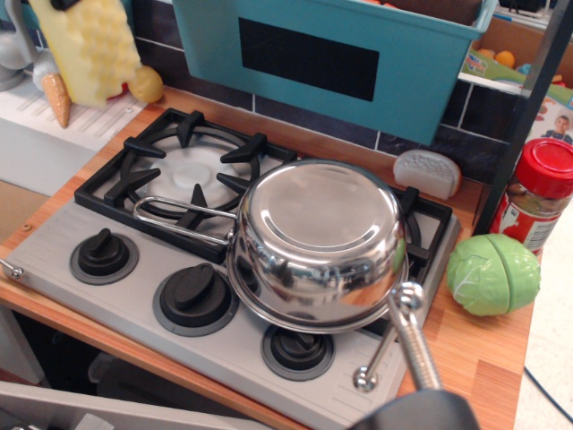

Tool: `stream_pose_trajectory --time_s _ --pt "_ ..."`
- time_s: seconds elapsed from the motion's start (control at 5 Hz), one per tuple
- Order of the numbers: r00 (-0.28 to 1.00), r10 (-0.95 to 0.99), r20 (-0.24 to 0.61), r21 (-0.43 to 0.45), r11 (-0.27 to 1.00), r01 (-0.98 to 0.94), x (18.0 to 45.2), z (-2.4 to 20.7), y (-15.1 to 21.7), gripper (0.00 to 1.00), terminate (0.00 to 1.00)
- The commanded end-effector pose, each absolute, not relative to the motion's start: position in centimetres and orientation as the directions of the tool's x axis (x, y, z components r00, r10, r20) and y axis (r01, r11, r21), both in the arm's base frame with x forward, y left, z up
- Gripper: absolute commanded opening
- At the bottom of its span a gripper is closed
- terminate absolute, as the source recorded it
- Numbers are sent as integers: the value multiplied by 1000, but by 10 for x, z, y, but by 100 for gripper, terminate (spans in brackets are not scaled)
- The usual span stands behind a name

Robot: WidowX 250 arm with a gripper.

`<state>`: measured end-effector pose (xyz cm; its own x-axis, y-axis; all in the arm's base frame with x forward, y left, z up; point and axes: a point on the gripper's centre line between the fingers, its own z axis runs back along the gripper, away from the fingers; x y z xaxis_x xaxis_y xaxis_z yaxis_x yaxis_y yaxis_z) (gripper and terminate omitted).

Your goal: Wipe pot with sponge

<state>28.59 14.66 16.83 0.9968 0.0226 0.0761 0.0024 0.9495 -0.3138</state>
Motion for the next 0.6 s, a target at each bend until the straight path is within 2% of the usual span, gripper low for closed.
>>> stream_pose_trajectory --time_s 0.0,0.2,0.4 --pt "993 -34 115 -262 963 63 277 218 82 0 0" --pt "992 -55 117 -261 962 84 269 221 52 0 0" --pt "993 -86 84 -258 960 105 266 212 17 0 0"
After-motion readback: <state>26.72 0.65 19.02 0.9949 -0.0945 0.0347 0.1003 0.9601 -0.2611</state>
